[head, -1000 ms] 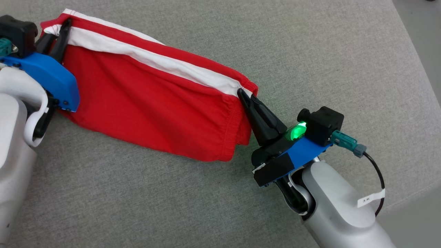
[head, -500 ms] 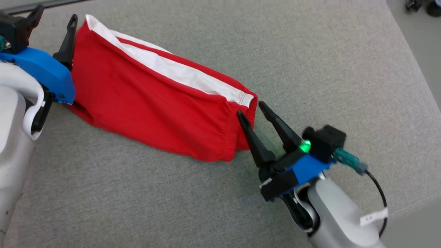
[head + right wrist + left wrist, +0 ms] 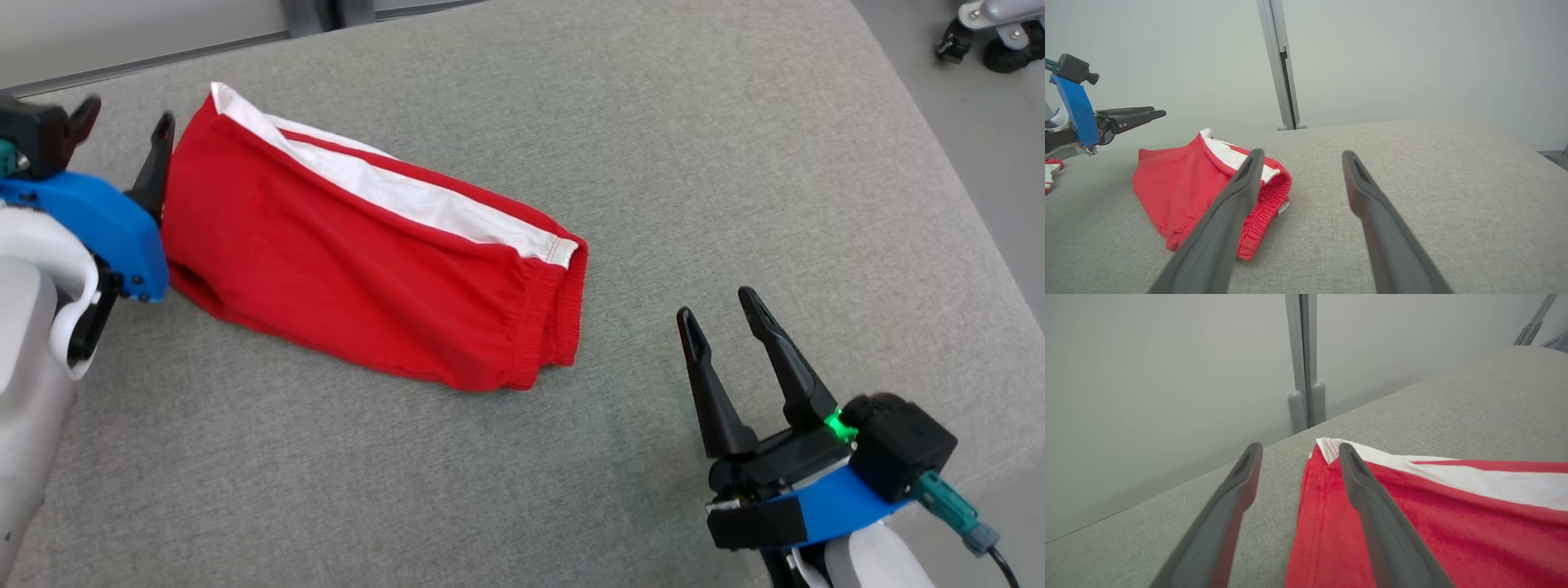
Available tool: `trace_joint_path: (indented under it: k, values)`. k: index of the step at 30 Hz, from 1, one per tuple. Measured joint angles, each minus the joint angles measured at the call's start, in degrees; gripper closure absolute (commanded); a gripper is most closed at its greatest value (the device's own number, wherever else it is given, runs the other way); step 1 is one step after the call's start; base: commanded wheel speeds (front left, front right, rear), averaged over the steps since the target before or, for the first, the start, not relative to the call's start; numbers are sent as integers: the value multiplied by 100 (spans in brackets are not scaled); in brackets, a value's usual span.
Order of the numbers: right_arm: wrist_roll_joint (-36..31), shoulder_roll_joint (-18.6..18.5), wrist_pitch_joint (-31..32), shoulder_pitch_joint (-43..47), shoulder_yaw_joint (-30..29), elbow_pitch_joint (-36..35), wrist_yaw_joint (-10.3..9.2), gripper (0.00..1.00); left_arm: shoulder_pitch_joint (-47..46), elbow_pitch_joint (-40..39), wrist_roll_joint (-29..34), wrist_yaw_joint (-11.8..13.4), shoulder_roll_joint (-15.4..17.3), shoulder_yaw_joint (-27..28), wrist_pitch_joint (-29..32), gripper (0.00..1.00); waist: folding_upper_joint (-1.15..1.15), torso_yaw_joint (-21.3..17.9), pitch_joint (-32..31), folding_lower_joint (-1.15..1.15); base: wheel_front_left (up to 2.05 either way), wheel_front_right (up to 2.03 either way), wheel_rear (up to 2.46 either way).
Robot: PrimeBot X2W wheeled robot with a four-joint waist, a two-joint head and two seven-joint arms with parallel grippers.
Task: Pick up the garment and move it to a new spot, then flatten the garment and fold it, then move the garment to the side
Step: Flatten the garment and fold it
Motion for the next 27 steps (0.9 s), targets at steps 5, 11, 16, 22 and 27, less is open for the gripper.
trace_joint_path:
  k: [5, 11, 16, 22, 27]
  values:
    - [8, 7, 0, 175, 7, -75, 0, 0, 203, 118, -278, 0, 116, -186, 390, 0, 0, -103, 1, 0, 0, 0, 0]
    - [109, 11, 0, 164, 80, -59, 0, 0, 558, 233, -632, 0, 203, -289, 708, 0, 0, -158, 37, 0, 0, 0, 0]
    - [164, 12, 0, 116, 124, 25, 0, 0, 723, 213, -913, -1, 211, -263, 768, 0, 0, -141, 88, 0, 0, 0, 0]
    - [189, 13, 0, 41, 196, 109, 1, 0, 742, 176, -1021, -1, 159, -296, 791, 0, 0, -84, 125, 0, 0, 0, 0]
    - [182, 14, 0, 27, 181, 135, 0, 0, 775, 144, -1053, 5, 42, -358, 755, 100, 0, -18, 39, 1, 0, 0, 0]
